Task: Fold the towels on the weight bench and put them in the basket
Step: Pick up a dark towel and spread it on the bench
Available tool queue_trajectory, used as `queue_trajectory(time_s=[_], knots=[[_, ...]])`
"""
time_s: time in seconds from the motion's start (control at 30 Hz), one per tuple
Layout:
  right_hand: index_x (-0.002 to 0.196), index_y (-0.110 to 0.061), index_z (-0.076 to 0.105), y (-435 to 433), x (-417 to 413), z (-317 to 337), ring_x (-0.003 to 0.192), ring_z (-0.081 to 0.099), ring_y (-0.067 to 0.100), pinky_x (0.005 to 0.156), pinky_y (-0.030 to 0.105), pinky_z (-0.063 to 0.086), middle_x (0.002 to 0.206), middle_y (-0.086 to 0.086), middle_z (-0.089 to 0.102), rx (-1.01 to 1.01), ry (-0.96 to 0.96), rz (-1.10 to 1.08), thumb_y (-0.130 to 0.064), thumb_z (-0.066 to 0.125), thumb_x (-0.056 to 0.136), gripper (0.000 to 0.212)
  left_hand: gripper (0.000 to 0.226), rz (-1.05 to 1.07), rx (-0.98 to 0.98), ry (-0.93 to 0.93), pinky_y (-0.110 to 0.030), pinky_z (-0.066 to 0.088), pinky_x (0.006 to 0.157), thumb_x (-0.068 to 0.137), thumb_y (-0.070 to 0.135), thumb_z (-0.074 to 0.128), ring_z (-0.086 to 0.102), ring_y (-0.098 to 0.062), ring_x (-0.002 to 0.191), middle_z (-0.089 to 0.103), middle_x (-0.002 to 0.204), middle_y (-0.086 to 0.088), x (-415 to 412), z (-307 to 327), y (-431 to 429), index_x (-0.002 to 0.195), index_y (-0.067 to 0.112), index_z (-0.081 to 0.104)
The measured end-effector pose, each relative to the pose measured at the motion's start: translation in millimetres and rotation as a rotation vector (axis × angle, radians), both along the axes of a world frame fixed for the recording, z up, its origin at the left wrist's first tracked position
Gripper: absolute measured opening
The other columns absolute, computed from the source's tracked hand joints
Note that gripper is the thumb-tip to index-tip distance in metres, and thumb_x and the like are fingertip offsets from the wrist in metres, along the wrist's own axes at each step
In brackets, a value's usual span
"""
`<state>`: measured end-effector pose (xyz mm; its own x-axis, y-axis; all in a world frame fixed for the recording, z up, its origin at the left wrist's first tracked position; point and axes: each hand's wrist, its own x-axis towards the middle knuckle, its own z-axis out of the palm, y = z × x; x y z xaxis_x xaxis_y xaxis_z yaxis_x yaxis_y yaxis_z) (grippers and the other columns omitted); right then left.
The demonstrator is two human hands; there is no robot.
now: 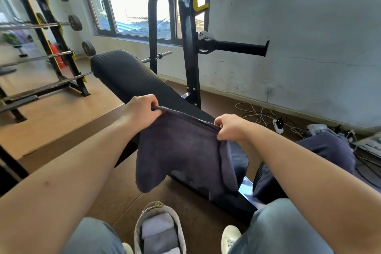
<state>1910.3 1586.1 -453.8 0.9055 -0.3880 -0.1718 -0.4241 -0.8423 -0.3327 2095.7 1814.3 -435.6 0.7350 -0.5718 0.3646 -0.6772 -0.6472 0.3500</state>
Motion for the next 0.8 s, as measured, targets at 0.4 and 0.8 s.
queue_trajectory(time_s=[0.4, 0.8], knots=[[0.109, -0.016, 0.073, 4.1, -10.7, 19.1, 0.093, 0.059, 0.026, 0.077, 0.029, 0.046, 0.105, 0.007, 0.069, -0.066, -0.279, -0.180, -0.003, 0.055, 0.085, 0.033, 0.022, 0.188, 0.177, 0.014, -0.037, 0.046, 0.082, 0.087, 0.009, 0.058, 0.054, -0.027, 0.096, 0.065, 0.103, -0.007, 10.9, 11.0, 58.0, 0.095, 0.029, 0.063], [0.097, -0.018, 0.073, 11.0, -15.8, 28.8, 0.086, 0.072, 0.032, 0.075, 0.037, 0.060, 0.101, 0.012, 0.072, -0.060, -0.264, -0.299, 0.003, 0.050, 0.083, 0.034, 0.013, 0.530, -0.032, 0.007, -0.038, 0.049, 0.077, 0.092, 0.018, 0.059, 0.062, -0.037, 0.098, 0.067, 0.106, -0.011, 19.8, 12.1, 100.7, 0.100, 0.025, 0.066]])
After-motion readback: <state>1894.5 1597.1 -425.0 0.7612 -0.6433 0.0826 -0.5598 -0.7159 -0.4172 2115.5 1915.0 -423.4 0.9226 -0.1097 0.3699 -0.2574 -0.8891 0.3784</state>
